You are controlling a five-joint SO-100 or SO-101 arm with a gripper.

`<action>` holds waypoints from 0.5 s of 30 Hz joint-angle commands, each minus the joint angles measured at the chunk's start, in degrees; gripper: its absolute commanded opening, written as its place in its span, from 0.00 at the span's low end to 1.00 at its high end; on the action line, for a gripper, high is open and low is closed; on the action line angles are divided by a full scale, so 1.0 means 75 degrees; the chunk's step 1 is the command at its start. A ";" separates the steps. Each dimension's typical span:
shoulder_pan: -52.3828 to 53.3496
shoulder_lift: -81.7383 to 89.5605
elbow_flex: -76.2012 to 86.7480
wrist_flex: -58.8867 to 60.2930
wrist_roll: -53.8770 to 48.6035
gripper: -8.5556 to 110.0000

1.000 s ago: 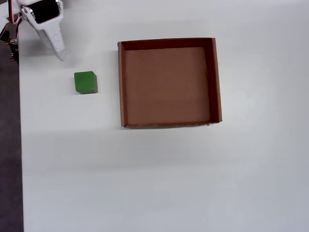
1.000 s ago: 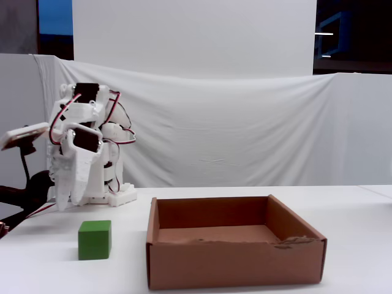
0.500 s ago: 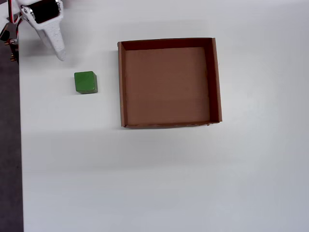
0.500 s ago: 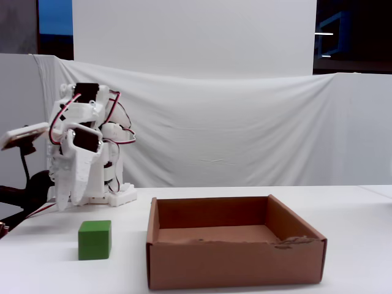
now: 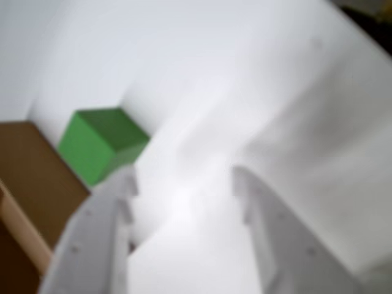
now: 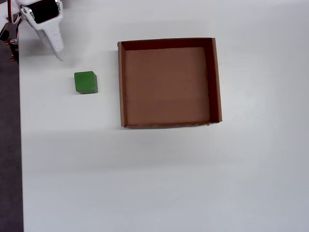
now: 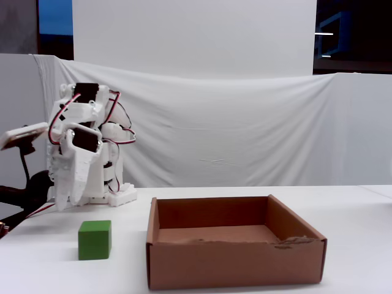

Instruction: Grasp a green cube and put it in a box.

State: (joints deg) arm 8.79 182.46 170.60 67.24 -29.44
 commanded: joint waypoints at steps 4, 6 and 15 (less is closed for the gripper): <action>-0.0188 -0.0012 -0.0059 -0.0539 -0.0117 0.25; -0.0375 -0.0012 -0.0059 -0.0715 -0.0539 0.25; -0.0855 -0.1031 -0.0152 -0.2402 -0.2027 0.25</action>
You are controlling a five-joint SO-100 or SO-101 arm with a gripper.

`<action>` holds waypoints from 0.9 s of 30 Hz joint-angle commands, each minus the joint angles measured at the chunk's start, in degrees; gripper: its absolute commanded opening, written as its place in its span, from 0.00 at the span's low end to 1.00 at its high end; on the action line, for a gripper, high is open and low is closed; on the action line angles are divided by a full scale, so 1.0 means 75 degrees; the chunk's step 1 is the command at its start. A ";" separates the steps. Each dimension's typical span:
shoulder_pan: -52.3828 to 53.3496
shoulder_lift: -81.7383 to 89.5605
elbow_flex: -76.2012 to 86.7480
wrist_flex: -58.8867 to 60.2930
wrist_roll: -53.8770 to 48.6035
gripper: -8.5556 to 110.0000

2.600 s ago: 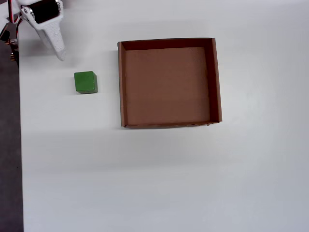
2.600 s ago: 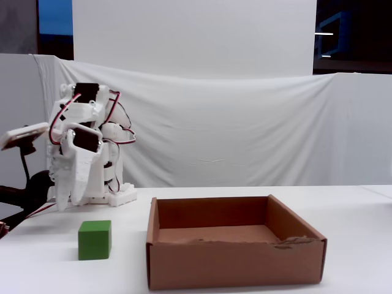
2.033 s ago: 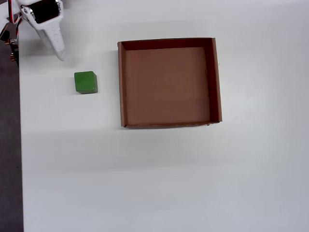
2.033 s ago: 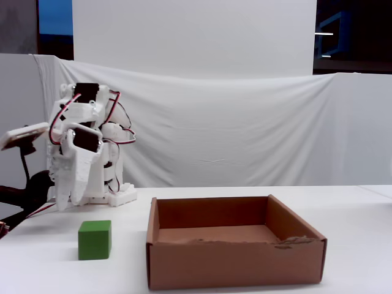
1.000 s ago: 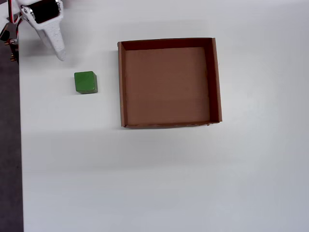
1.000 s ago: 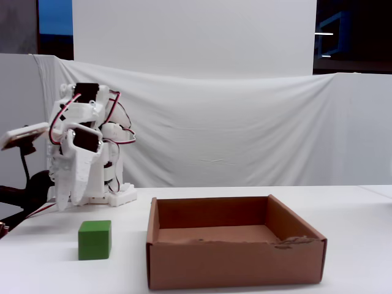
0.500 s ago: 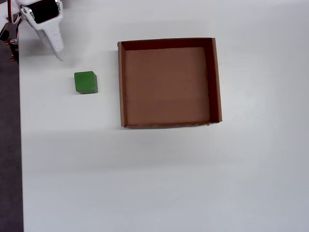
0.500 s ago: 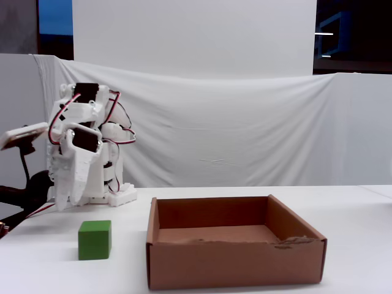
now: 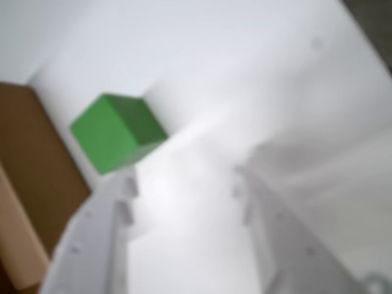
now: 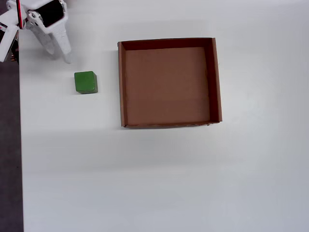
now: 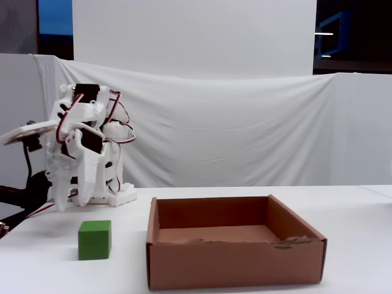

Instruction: Grasp a green cube and put it in a box.

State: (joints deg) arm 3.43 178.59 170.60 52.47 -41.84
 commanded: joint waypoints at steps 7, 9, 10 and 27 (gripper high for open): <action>-0.0621 -0.1980 -0.0820 -0.0902 -0.1770 0.25; -0.0750 -0.2473 -0.1219 -0.0914 -0.1863 0.25; -0.0797 -0.2766 -0.1477 -0.0891 -0.1863 0.25; -0.1195 -0.5789 -0.3445 -0.1031 -0.2578 0.25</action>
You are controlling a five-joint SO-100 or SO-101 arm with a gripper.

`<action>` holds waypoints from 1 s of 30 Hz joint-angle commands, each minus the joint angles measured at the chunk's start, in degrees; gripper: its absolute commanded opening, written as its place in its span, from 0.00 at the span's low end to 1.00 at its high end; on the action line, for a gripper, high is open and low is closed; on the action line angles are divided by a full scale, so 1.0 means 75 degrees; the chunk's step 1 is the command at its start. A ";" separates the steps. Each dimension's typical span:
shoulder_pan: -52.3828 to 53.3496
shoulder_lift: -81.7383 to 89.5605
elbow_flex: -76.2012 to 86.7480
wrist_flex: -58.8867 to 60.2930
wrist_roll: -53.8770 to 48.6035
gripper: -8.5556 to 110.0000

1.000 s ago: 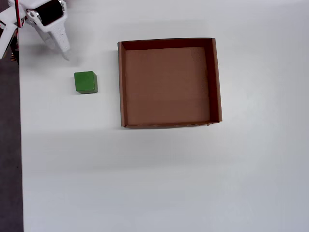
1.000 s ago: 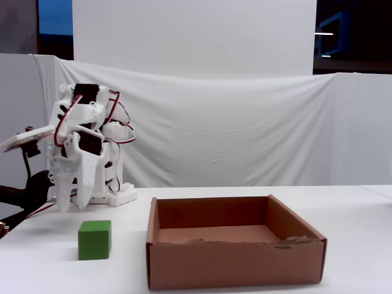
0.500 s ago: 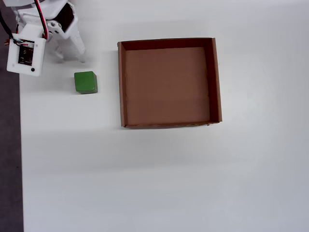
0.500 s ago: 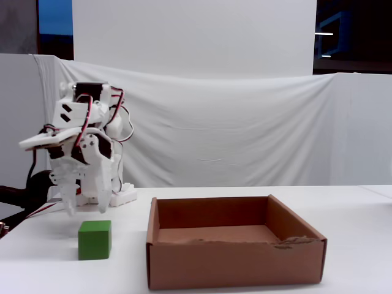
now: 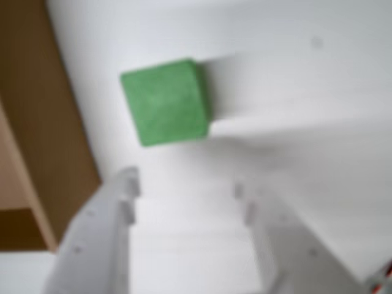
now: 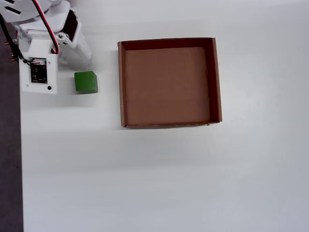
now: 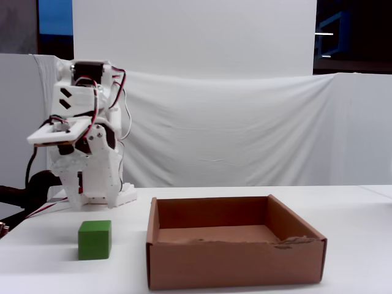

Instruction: Grasp a green cube and put it in a box.

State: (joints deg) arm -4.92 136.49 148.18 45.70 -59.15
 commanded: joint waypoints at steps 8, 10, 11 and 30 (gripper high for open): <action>-0.0176 -0.1441 -0.1031 -0.0328 -0.0680 0.25; -0.0199 -0.1711 -0.1207 -0.0352 -0.0680 0.26; -0.0199 -0.1816 -0.1277 -0.0363 -0.0680 0.27; -0.0188 -0.3023 -0.1688 -0.0609 -0.0691 0.35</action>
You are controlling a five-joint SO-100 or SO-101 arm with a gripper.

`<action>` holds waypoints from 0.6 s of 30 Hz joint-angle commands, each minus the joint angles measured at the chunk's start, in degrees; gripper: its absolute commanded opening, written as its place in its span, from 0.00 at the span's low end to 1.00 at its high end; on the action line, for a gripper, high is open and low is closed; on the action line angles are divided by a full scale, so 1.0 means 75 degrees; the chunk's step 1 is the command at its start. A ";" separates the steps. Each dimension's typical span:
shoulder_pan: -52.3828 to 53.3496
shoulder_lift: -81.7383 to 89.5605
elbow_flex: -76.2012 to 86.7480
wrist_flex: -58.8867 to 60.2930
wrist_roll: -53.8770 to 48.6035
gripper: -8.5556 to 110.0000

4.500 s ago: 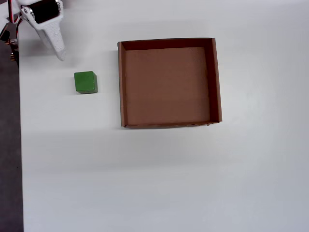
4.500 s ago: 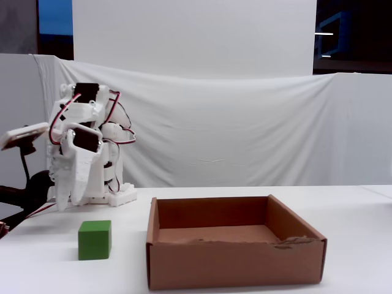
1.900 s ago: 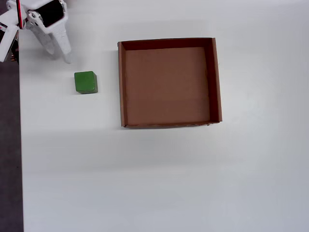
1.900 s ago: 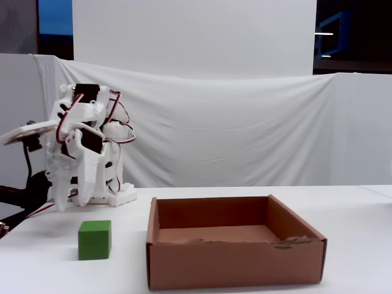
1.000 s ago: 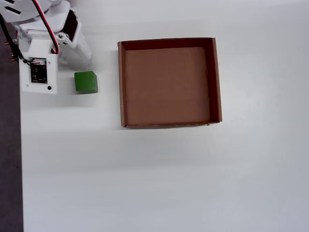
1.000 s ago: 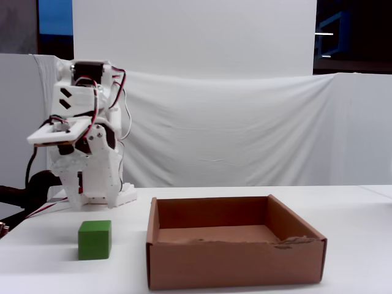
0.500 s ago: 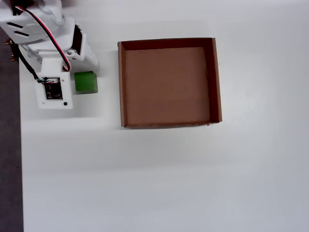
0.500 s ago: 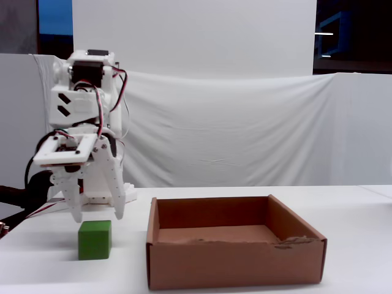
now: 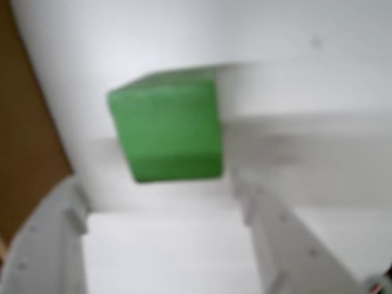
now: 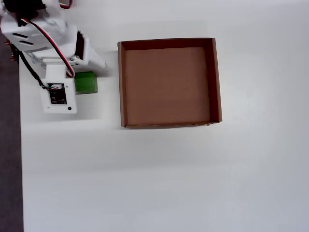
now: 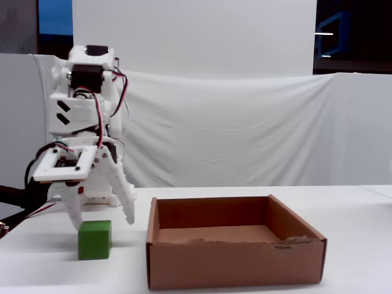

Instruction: Grasp a green cube and put it in a box.

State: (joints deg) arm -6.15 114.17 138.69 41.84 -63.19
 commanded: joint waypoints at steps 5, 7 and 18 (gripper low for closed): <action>0.0059 -0.0117 -0.0504 0.0375 -0.0504 0.35; 0.0152 -0.0082 -0.0609 0.0492 -0.0680 0.35; 0.0363 -0.0328 -0.0996 0.0387 -0.0703 0.35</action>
State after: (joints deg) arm -3.69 111.71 134.03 45.44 -67.32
